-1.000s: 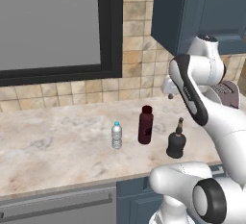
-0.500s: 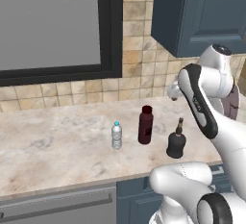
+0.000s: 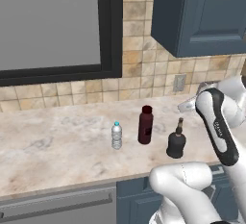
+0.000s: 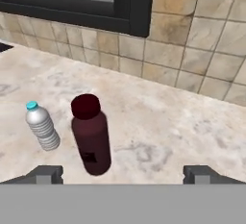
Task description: Place the drinks on the dining counter in a tight cluster.
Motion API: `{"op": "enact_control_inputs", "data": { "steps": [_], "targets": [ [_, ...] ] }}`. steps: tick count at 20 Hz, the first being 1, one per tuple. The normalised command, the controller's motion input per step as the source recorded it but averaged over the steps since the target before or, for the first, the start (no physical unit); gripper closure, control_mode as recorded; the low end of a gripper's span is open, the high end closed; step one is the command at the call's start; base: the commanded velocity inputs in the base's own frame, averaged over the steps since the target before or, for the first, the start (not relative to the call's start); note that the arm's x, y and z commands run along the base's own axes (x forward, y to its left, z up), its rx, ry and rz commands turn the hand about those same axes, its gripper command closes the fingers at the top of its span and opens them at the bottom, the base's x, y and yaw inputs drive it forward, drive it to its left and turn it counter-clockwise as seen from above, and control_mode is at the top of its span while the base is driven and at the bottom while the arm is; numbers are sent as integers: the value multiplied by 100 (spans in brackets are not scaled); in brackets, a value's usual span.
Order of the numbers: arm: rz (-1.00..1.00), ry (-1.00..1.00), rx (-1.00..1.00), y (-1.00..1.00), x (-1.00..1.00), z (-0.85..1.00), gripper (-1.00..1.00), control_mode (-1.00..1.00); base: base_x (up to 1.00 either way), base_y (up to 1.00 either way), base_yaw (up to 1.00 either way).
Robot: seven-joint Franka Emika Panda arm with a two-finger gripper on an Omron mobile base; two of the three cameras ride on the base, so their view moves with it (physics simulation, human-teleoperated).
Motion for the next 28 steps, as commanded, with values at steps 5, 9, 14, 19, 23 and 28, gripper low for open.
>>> {"op": "enact_control_inputs", "data": {
  "steps": [5,9,14,19,23,28],
  "targets": [
    [26,-14,2,-30,0,-2,-100,-100,0,0,0],
    [35,8,-2,-3,0,0,-100,-100,0,0,0],
    [39,15,-2,-2,5,-2,-100,-100,0,0,0],
    [23,-11,0,-12,1,-9,-100,-100,0,0,0],
    [1,-23,10,-22,0,-14,-100,-100,0,0,0],
    [0,-1,1,0,0,-29,-100,-100,0,0,0]
  ]
}}
